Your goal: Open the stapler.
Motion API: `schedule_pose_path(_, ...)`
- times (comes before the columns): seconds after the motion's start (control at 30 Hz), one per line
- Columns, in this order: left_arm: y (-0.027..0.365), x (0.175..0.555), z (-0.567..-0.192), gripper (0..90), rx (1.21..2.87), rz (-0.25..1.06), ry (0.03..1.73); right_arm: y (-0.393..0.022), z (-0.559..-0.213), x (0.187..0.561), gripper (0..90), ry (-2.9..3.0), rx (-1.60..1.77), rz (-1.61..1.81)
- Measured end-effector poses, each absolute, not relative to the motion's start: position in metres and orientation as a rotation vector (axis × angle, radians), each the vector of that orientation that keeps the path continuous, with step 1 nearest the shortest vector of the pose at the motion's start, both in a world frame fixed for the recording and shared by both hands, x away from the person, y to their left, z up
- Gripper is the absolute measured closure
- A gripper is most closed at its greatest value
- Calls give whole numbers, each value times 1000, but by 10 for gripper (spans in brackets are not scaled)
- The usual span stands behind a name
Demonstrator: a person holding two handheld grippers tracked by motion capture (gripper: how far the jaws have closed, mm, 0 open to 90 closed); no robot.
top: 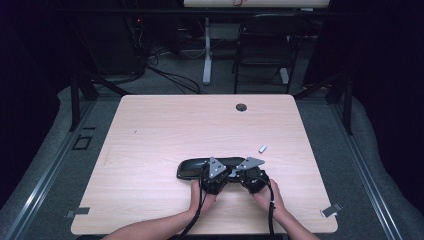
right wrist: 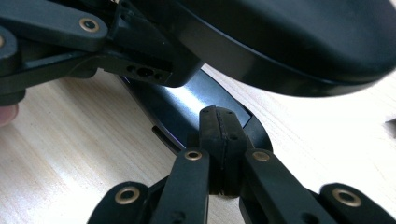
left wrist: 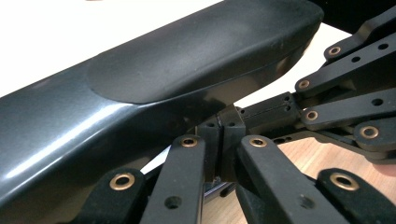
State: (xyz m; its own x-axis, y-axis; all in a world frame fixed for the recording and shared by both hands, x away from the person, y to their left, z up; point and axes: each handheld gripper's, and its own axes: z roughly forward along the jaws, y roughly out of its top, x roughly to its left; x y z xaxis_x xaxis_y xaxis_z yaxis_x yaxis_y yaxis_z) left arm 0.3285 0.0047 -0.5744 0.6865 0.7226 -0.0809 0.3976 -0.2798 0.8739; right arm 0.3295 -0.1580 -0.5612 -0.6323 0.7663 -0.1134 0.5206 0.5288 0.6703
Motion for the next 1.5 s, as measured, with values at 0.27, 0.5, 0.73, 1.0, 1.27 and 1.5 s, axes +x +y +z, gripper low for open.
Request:
schedule_pose_path(0.27, 9, 327, -552, 900, 1814, 502, 734, -158, -561, 329, 900, 2374, 1049, 850)
schedule_pose_path(0.5, 11, 326, -537, 900, 1805, 507, 726, -157, -561, 329, 900, 2371, 1046, 848)
schedule_pose_path(0.73, 12, 326, -538, 900, 1814, 508, 740, -158, -561, 330, 900, 2376, 1033, 853)
schedule_pose_path(1.0, 16, 326, -533, 899, 1799, 501, 751, -158, -561, 331, 900, 2392, 1017, 843)
schedule_pose_path(1.27, 23, 326, -525, 898, 1775, 493, 763, -157, -560, 332, 900, 2401, 1013, 854)
schedule_pose_path(1.5, 29, 325, -519, 895, 1746, 492, 784, -158, -560, 332, 900, 2405, 1010, 840)
